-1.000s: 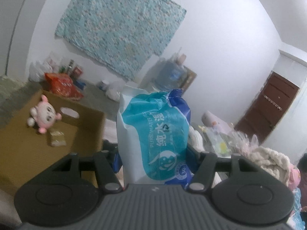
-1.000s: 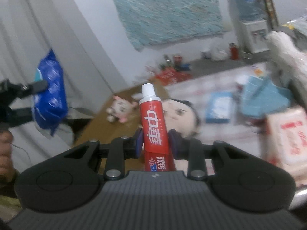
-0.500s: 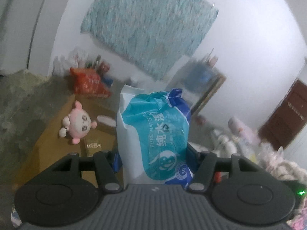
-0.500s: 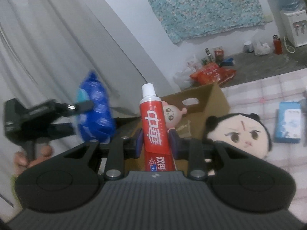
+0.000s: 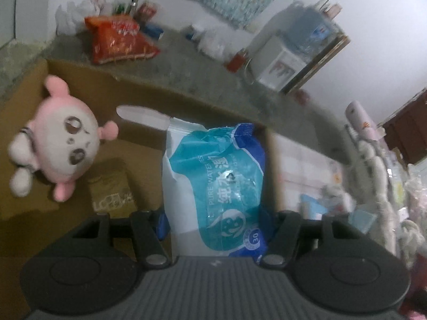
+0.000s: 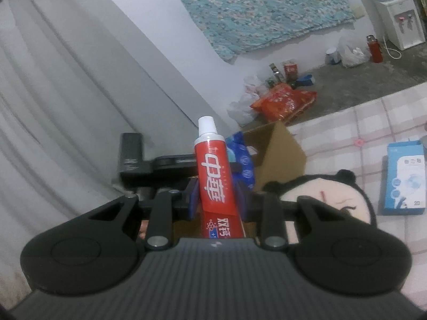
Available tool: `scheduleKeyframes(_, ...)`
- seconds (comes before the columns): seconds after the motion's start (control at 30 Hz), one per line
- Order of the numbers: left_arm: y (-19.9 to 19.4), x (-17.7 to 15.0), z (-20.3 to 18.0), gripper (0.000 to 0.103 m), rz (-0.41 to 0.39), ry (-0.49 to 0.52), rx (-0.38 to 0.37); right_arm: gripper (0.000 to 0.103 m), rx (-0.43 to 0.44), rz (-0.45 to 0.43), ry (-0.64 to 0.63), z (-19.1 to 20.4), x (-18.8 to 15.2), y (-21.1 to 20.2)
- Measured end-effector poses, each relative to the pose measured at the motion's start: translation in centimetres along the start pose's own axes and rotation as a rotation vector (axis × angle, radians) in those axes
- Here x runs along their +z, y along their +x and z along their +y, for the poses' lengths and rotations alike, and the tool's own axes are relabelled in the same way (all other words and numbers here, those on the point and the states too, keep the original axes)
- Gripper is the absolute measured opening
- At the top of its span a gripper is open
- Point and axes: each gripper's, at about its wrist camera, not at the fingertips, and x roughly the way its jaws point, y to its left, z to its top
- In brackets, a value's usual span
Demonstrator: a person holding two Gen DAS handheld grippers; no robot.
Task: Organize soft objects
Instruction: 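Carry the wipes pack into the box and open the left tool while the right tool carries the toothpaste, then lower the red toothpaste tube into the box and open the right tool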
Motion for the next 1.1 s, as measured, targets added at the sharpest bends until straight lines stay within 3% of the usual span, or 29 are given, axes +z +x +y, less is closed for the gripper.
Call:
scheduleKeyframes(0.23, 5.7, 0.2, 2.1, 0.069, 0.102, -0.007, 0.038, 0.027, -0.025, 0.014, 0.028, -2.2, 0.0, 1.1)
scheduleKeyframes(0.4, 5.4, 0.3, 3.5, 0.088, 0.064, -0.083, 0.001, 0.027, -0.031, 0.018, 0.025, -2.3, 0.0, 1.2)
scheduleKeyframes(0.47, 4.1, 0.4, 3.6, 0.09, 0.02, -0.107, -0.022, 0.027, -0.037, 0.02, 0.012, -2.2, -0.1, 1.2)
scheduleKeyframes(0.73, -5.9, 0.5, 1.9, 0.093, -0.168, -0.126, -0.059, 0.027, -0.046, 0.019, -0.014, -0.1, 0.2, 0.2)
scheduleKeyframes(0.83, -11.5, -1.0, 1.2, 0.094, -0.247, -0.118, -0.073, 0.027, -0.028, 0.03, -0.032, 1.2, 0.3, 0.0)
scheduleKeyframes(1.1, -23.7, -7.3, 1.2, 0.096, -0.458, -0.137, -0.005, 0.027, 0.044, 0.134, -0.087, 5.6, 1.1, 2.2)
